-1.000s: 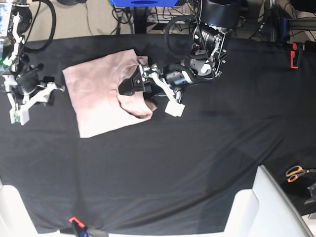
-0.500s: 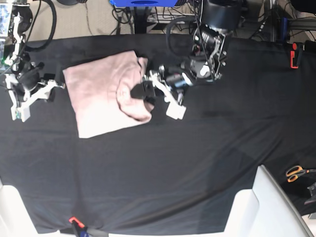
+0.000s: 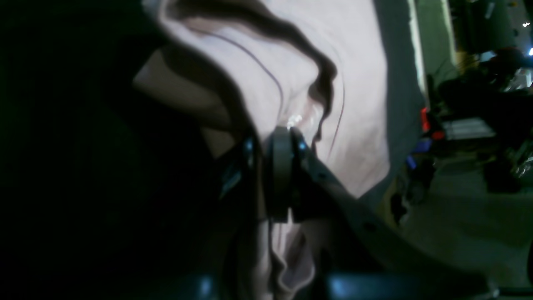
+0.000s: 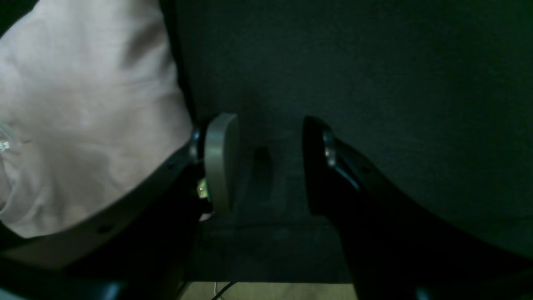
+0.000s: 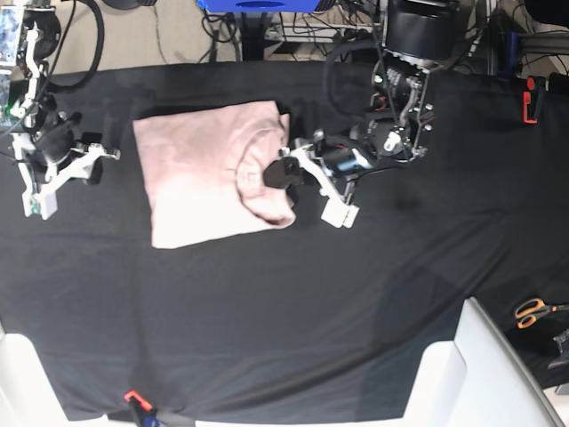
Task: Fold the T-shirt properly
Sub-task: 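Grasp the shirt's folded edge with the left gripper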
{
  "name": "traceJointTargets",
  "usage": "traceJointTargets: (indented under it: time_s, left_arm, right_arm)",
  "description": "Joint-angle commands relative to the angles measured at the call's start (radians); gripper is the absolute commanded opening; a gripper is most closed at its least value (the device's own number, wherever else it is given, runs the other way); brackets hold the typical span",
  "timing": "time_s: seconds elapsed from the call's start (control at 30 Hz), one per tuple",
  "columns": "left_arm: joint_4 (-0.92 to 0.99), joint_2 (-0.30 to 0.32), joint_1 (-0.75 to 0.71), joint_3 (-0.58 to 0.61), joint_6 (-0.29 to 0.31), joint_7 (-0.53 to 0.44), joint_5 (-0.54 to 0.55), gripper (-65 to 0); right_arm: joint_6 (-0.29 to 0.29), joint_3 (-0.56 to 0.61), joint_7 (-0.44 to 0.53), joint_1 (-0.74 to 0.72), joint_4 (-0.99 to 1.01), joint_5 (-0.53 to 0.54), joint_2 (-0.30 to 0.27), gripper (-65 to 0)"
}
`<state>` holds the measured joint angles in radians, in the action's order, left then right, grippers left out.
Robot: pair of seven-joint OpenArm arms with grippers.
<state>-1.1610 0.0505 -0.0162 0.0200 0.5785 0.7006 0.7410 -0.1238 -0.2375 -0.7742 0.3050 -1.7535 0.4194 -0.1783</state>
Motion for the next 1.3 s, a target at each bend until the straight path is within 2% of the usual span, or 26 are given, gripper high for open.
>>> traceJointTargets:
  time_s: [0.0, 0.1, 0.17, 0.33, 0.37, 0.43, 0.53, 0.6, 0.7, 0.9, 0.93, 1.1, 1.27]
  left_arm:
    - [-0.015, -0.004, 0.009, -0.002, 0.013, -0.014, 0.022, -65.0]
    - [-0.015, -0.002, 0.003, -0.002, 0.013, -0.014, 0.024, -65.0]
    - [-0.014, -0.002, -0.005, -0.001, 0.013, -0.014, 0.024, -53.5]
    - [-0.001, -0.001, -0.015, -0.013, 0.013, -0.014, 0.027, -20.1]
    - [-0.007, 0.002, -0.028, -0.013, 0.013, -0.014, 0.027, -11.7]
    - [-0.024, 0.027, -0.052, -0.016, 0.015, -0.015, 0.028, -0.2]
    - [-0.061, 0.045, -0.101, -0.03, 0.039, -0.019, 0.028, 0.0]
    - [-0.072, 0.047, -0.127, -0.033, 0.12, -0.015, 0.028, 0.0]
    - [-0.055, 0.039, -0.141, -0.041, 0.12, -0.015, 0.028, 0.0]
    - [0.022, -0.021, -0.12, -0.044, 0.12, -0.017, 0.021, 0.0]
    - [0.026, -0.022, -0.109, -0.041, 0.117, -0.017, 0.019, 0.0]
    - [0.043, -0.027, -0.054, -0.03, 0.008, -0.02, 0.022, 0.0]
    - [0.158, -0.038, 0.035, -0.025, -0.001, -0.017, 0.019, 0.0]
  right_arm:
    - [-0.004, -0.003, 0.02, -0.011, -0.013, 0.006, -0.01, -40.7]
    - [-0.004, -0.003, 0.02, -0.013, -0.013, 0.008, -0.01, -40.7]
    - [-0.004, -0.001, 0.02, -0.013, -0.013, 0.008, -0.01, -40.7]
    - [-0.004, -0.001, 0.02, -0.013, -0.013, 0.008, -0.008, -40.7]
    - [-0.004, -0.001, 0.02, -0.013, -0.013, 0.008, -0.008, -40.7]
    - [-0.004, -0.001, 0.02, -0.013, -0.013, 0.008, -0.008, -40.7]
    - [-0.004, -0.001, 0.02, -0.011, -0.013, 0.006, -0.008, -40.7]
    - [-0.004, -0.001, 0.02, -0.011, -0.013, 0.006, -0.008, -40.7]
    - [-0.004, 0.0, 0.02, -0.011, -0.013, 0.006, -0.008, -40.7]
    - [-0.004, 0.0, 0.019, -0.011, -0.013, 0.006, -0.008, -40.7]
    - [-0.004, 0.0, 0.019, -0.011, -0.013, 0.008, -0.008, -40.7]
    - [-0.004, 0.0, 0.019, -0.011, -0.013, 0.008, -0.008, -40.7]
    - [-0.004, -0.001, 0.019, -0.01, -0.013, 0.008, -0.007, -40.7]
